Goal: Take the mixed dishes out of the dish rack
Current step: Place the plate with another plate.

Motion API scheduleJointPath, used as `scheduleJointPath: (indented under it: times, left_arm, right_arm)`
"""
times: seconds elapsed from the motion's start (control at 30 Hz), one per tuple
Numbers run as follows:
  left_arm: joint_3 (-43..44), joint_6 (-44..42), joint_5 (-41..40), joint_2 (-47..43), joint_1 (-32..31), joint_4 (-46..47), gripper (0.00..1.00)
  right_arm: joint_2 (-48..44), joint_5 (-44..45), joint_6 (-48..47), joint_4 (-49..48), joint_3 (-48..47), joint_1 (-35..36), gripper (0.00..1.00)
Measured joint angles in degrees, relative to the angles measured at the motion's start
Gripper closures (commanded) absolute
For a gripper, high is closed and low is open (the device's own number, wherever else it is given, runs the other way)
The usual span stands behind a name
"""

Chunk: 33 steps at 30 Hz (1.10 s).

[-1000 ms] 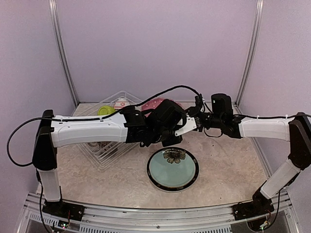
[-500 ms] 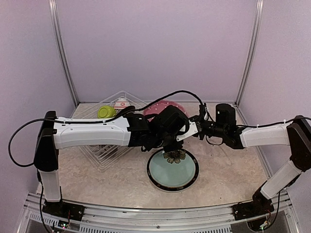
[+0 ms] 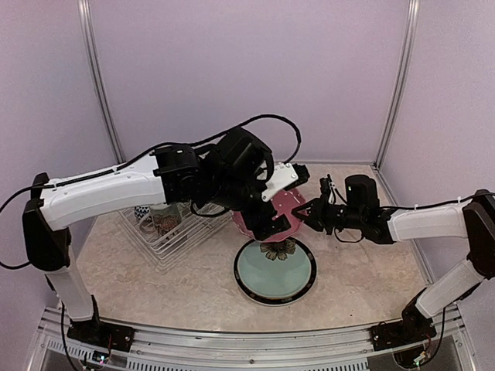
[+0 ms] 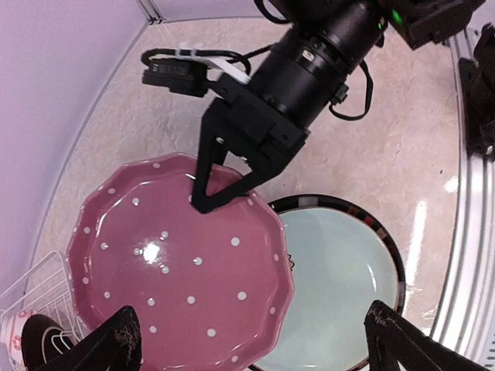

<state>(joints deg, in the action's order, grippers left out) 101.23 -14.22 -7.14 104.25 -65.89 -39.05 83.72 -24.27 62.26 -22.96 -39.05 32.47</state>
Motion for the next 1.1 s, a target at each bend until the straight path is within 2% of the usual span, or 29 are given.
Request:
scheduleJointPath:
  times: [0.17, 0.3, 0.4, 0.6, 0.9, 1.1]
  left_arm:
    - [-0.79, 5.07, 9.55, -11.19, 9.05, -1.29, 0.01]
    - [-5.46, 8.31, 12.94, -20.63, 16.44, 1.33, 0.01]
    - [-9.07, 11.02, 15.41, -24.15, 20.31, 4.35, 0.01]
    - [-15.13, 15.23, 18.14, -25.35, 27.74, 6.93, 0.01]
    - [-17.51, 18.16, 21.46, -26.82, 33.14, 9.44, 0.01]
    - [-17.64, 20.98, 24.61, -27.47, 37.55, 10.47, 0.01]
  right_arm:
    - [-3.37, -1.25, -4.52, 7.02, 0.48, 0.04, 1.0]
    - [-7.32, -1.84, -8.2, 13.99, 1.38, 0.04, 1.0]
    - [-8.02, -2.78, -10.43, 17.94, 1.49, 0.07, 1.0]
    - [-6.27, -5.68, -12.11, 19.93, 3.43, 1.16, 1.0]
    - [-3.26, -6.71, -12.76, 20.09, 3.48, 2.99, 1.0]
    - [-2.91, -5.92, -13.64, 20.98, 3.21, 3.98, 0.85]
